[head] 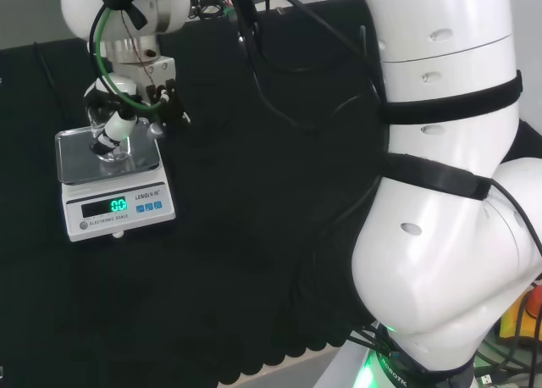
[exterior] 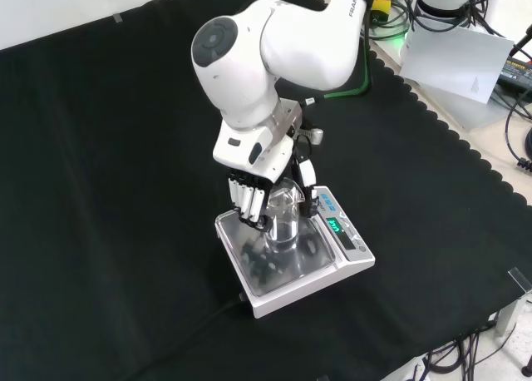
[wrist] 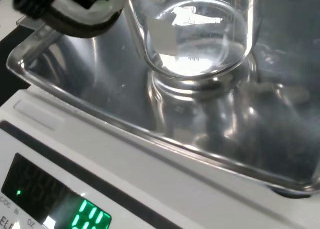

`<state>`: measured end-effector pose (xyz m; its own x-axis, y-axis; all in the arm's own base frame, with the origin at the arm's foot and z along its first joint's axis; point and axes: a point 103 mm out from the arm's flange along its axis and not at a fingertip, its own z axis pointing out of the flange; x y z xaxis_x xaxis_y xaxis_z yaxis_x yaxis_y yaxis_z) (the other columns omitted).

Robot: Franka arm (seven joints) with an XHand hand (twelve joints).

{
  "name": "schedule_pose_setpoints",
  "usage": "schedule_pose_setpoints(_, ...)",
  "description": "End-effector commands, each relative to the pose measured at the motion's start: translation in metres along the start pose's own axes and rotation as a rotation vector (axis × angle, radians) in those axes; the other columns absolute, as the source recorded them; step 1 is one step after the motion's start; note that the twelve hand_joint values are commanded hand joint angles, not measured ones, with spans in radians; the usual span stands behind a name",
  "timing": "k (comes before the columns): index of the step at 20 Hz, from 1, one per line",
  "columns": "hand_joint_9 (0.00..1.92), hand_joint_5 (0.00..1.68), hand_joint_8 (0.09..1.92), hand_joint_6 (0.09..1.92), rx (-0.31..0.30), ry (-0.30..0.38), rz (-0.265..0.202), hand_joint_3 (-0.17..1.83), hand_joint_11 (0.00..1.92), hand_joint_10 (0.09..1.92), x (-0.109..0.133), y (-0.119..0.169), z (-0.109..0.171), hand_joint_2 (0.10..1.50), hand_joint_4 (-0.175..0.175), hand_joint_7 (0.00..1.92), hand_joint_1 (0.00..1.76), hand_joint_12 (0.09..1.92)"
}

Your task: Put the beaker on the electronic balance.

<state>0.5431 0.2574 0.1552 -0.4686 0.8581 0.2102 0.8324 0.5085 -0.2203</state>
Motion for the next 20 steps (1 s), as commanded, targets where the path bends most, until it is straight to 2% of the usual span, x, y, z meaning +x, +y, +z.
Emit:
schedule_pose_setpoints(1,1.00,0.87,1.46,1.27,0.031,-0.002,-0.005,0.49,1.03,1.03,-0.001,0.002,0.007,0.94,-0.059,0.75,1.07,1.09)
schedule_pose_setpoints(2,1.00,0.87,1.45,1.27,0.049,0.004,-0.004,0.49,1.03,1.03,-0.002,0.002,0.007,0.94,-0.056,0.75,1.07,1.09)
schedule_pose_setpoints(4,1.02,0.67,1.42,1.28,0.076,0.008,-0.002,0.69,0.99,0.97,-0.003,0.003,0.007,0.77,-0.086,0.73,1.05,1.12)
schedule_pose_setpoints(5,0.97,0.51,1.35,1.20,0.082,0.010,-0.002,0.76,0.91,0.94,-0.004,0.003,0.006,0.68,-0.087,0.67,1.01,1.17)
schedule_pose_setpoints(6,0.91,0.37,1.27,1.04,0.084,0.012,-0.001,0.80,0.82,0.92,-0.005,0.002,0.006,0.62,-0.083,0.60,0.96,1.23)
schedule_pose_setpoints(8,0.78,0.24,1.15,0.72,0.079,0.018,-0.003,0.78,0.67,0.91,-0.006,0.001,0.003,0.56,-0.074,0.48,0.89,1.31)
schedule_pose_setpoints(11,0.63,0.16,1.02,0.36,0.068,0.024,-0.009,0.60,0.48,0.89,-0.007,-0.002,-0.003,0.57,-0.060,0.29,0.74,1.38)
schedule_pose_setpoints(14,0.48,0.12,0.90,0.14,0.056,0.030,-0.015,0.47,0.32,0.86,-0.007,-0.005,-0.010,0.59,-0.042,0.13,0.65,1.43)
schedule_pose_setpoints(16,0.44,0.11,0.86,0.09,0.044,0.030,-0.019,0.43,0.28,0.84,-0.006,-0.007,-0.017,0.60,-0.035,0.09,0.63,1.44)
schedule_pose_setpoints(20,0.41,0.08,0.83,0.09,0.008,0.022,-0.023,0.40,0.24,0.83,-0.004,-0.013,-0.039,0.60,-0.028,0.05,0.61,1.46)
